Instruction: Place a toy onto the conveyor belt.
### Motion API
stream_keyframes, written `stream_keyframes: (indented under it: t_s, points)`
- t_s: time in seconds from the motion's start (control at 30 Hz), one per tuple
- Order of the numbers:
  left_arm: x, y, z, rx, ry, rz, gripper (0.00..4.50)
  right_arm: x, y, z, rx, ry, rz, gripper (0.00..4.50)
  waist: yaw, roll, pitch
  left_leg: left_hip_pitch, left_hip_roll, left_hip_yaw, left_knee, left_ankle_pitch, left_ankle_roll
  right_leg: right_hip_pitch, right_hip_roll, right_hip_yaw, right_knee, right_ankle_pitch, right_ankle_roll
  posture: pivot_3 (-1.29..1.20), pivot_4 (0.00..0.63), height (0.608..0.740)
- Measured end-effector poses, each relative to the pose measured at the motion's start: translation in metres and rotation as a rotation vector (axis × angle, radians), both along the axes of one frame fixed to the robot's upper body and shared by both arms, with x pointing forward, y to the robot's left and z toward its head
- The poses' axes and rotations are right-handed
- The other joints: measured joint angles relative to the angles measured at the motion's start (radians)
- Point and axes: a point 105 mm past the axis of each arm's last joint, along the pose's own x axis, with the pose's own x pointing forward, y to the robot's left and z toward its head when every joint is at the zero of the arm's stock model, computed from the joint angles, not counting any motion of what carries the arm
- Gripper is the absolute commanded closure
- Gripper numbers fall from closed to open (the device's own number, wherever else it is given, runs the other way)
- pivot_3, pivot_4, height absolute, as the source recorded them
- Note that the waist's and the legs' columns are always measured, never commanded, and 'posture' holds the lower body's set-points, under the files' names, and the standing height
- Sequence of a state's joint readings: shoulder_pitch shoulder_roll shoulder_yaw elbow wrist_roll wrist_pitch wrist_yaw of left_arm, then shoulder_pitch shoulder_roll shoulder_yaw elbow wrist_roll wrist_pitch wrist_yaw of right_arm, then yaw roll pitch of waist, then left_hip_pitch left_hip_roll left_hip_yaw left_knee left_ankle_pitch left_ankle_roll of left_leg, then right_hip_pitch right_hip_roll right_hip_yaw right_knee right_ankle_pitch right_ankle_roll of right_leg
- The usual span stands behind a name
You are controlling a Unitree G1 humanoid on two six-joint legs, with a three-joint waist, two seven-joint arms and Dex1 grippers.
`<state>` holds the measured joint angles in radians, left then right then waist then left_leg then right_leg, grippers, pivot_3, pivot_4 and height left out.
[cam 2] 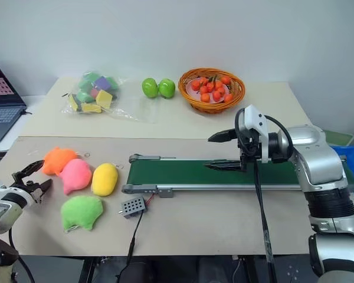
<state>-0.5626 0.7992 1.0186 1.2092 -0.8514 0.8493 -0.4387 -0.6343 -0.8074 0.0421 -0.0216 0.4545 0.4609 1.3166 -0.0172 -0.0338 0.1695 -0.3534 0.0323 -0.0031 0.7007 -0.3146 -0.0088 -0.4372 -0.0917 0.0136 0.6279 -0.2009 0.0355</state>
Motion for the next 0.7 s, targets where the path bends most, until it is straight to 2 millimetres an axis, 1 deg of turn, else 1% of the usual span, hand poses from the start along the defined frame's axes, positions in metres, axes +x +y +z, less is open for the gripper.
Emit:
stream_keyframes:
  t_s: [0.13,0.27,0.37,0.5,0.57,0.6,0.7]
  points:
    - [0.010,0.000,0.002,0.053,0.012,0.016,0.06,-0.002,-0.003,-0.001,-0.007,0.004,-0.017,0.00,0.002,0.000,0.000,0.000,0.000,0.000,0.000,0.000,0.000,0.000,0.000,0.000,0.000,0.000,0.000,0.00,0.150,0.738]
    - [0.016,-0.002,0.005,0.052,0.002,0.029,0.06,-0.004,-0.004,0.000,-0.018,0.004,-0.022,0.00,0.002,0.000,0.000,0.000,0.000,0.000,0.000,0.000,0.000,0.000,0.000,0.000,0.000,0.000,0.000,0.00,0.150,0.738]
    - [0.025,-0.007,0.006,0.045,-0.004,0.034,0.06,-0.005,-0.004,0.001,-0.022,-0.002,-0.021,0.00,0.002,0.000,0.000,0.000,0.000,0.000,0.000,0.000,0.000,0.000,0.000,0.000,0.000,0.000,0.000,0.00,0.150,0.738]
    - [0.030,-0.010,0.004,0.041,0.000,0.049,0.06,-0.007,-0.005,0.000,-0.024,0.007,-0.026,0.00,0.002,0.000,0.000,0.000,0.000,0.000,0.000,0.000,0.000,0.000,0.000,0.000,0.000,0.000,0.000,0.00,0.150,0.738]
    - [0.033,-0.011,0.005,0.037,-0.005,0.060,0.57,-0.007,-0.006,-0.002,-0.025,0.012,-0.027,0.00,0.002,0.000,0.000,0.000,0.000,0.000,0.000,0.000,0.000,0.000,0.000,0.000,0.000,0.000,0.000,0.00,0.150,0.738]
    - [0.033,-0.011,0.005,0.034,-0.002,0.064,0.72,-0.008,-0.006,-0.003,-0.026,0.013,-0.027,0.00,0.002,0.000,0.000,0.000,0.000,0.000,0.000,0.000,0.000,0.000,0.000,0.000,0.000,0.000,0.000,0.00,0.150,0.738]
    - [0.033,-0.009,0.004,0.029,-0.005,0.081,1.72,-0.008,-0.008,-0.002,-0.032,0.013,-0.035,0.00,0.001,0.000,0.000,0.000,0.000,0.000,0.000,0.000,0.000,0.000,0.000,0.000,0.000,0.000,0.000,0.00,0.150,0.738]
